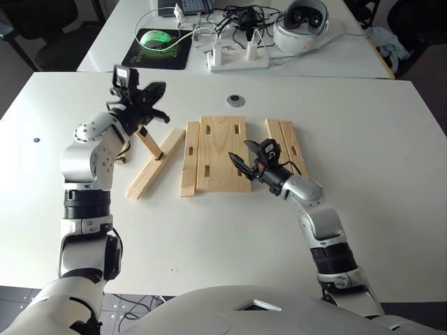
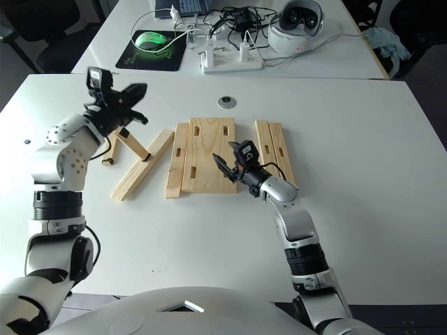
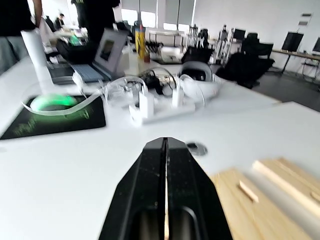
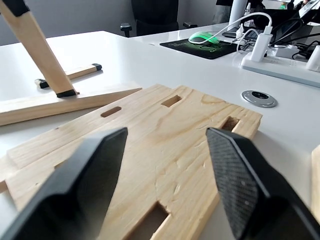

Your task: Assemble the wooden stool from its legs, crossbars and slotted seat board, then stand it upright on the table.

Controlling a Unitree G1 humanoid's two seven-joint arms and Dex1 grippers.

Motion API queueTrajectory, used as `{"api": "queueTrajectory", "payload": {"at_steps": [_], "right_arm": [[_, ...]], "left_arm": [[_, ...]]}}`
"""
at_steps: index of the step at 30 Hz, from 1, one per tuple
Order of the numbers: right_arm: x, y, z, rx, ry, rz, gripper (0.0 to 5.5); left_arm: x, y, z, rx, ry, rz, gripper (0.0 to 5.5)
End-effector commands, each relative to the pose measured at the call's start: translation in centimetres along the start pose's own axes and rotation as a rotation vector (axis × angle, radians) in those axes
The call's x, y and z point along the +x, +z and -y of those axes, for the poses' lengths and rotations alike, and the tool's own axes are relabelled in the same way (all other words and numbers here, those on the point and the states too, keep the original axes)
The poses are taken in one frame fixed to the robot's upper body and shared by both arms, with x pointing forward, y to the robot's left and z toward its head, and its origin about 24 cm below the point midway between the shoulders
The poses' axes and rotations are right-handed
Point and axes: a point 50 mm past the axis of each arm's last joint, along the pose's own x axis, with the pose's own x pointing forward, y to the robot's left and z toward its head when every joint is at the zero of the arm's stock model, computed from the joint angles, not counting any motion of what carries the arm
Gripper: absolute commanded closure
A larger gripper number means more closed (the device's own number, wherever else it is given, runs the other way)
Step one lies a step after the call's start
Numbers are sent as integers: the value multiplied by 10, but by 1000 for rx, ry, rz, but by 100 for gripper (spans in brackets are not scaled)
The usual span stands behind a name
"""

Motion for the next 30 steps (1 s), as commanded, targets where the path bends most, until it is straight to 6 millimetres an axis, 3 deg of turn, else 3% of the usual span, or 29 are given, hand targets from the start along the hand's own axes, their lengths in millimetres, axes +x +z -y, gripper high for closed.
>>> {"api": "queueTrajectory", "payload": {"at_steps": [1, 5, 8, 10, 12, 16, 18, 20, 25, 30], "right_arm": [[0, 1, 2, 1, -11, 1, 258], [-1, -1, 1, 2, -11, -2, 258], [-1, 0, 1, -1, -2, -5, 258], [-2, 0, 0, -2, 4, -6, 258], [-2, 1, -1, -4, 18, -7, 258], [0, 3, -5, -8, 47, -12, 258], [2, 5, -5, -11, 49, -4, 258], [5, 10, -5, -17, 52, 9, 258], [5, 11, -5, -9, 42, 18, 258], [5, 8, -3, -2, 36, 11, 258]], "left_arm": [[-3, 48, 0, 68, 13, 144, 549], [-7, 65, 1, 98, 18, 184, 549], [-9, 58, 7, 76, 5, 165, 549], [-10, 43, 11, 44, -7, 124, 549], [-8, 16, 14, 4, -23, 46, 549], [-8, -79, 15, -66, -46, -331, 549], [-9, -109, 11, -49, -39, -436, 549], [-2, -103, 4, -15, -15, -386, 549], [23, -51, -3, 51, -2, -184, 549], [25, -7, -1, 65, 6, -12, 549]]}}
